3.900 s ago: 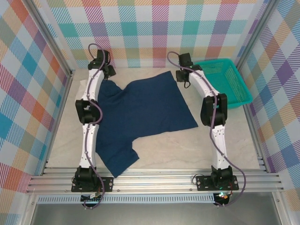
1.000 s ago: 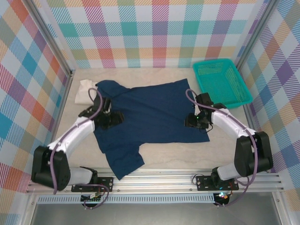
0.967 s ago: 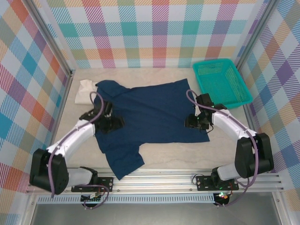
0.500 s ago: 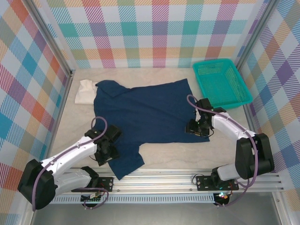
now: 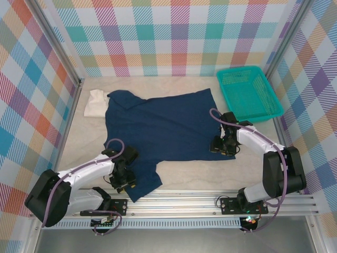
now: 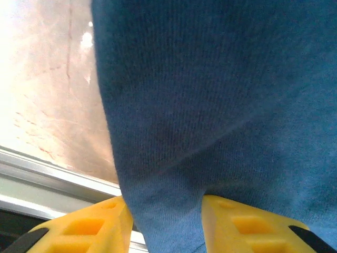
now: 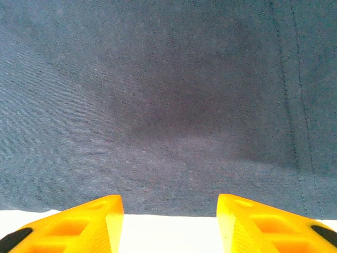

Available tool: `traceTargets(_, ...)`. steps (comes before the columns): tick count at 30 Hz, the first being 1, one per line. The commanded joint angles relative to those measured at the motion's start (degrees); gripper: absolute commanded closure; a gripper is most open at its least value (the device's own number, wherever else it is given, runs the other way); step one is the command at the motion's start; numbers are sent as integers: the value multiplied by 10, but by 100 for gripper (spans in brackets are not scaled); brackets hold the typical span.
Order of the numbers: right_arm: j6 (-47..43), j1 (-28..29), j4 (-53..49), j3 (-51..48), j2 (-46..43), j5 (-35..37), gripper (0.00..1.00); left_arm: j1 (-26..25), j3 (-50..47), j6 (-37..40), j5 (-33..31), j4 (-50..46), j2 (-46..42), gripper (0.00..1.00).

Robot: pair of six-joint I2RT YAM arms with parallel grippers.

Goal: Fold the inside-out t-shirt

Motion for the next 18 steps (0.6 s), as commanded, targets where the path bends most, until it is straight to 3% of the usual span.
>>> traceTargets(1, 7, -3, -20, 14, -7, 7, 50, -5, -10, 20, 1, 10, 10, 64)
traceTargets(12, 23, -23, -21, -7, -19, 18, 49, -5, 17, 59, -17, 2, 20, 88)
traceTargets(18, 38, -100, -8, -46, -52, 16, 47, -5, 26, 68, -24, -1, 7, 96)
